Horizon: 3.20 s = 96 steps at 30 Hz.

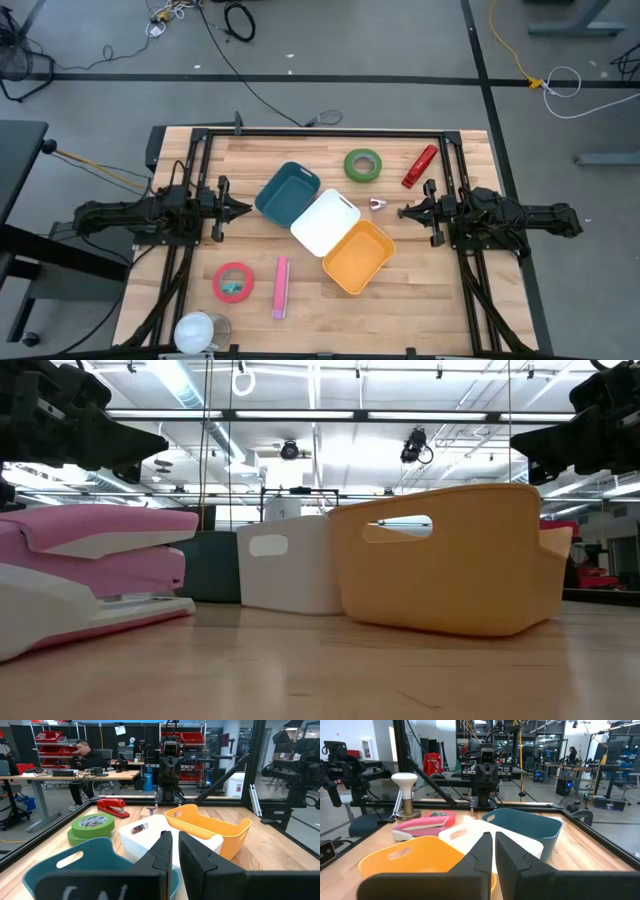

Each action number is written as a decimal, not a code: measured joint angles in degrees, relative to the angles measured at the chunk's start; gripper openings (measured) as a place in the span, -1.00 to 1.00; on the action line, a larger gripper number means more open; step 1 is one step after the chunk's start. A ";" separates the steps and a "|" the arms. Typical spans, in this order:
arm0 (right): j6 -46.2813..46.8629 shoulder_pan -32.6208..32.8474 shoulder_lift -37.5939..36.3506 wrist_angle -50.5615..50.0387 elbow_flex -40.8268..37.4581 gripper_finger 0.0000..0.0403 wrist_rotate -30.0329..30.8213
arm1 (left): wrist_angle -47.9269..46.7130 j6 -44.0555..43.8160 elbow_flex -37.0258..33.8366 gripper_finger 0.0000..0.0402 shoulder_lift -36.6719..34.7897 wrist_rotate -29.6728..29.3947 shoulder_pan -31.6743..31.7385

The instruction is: Pick and place Stapler, Stapler remover, tape

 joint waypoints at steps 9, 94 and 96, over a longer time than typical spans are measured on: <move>0.00 0.00 0.00 0.00 -0.02 -0.88 0.01 | 0.00 0.02 0.01 -0.82 0.00 0.00 0.01; 4.50 0.02 23.93 4.07 49.10 -0.88 12.06 | 0.00 0.00 0.02 -0.82 0.00 0.00 0.02; 4.50 0.02 24.35 4.04 49.31 -0.88 12.06 | 0.00 0.02 0.02 -0.82 0.00 0.00 0.00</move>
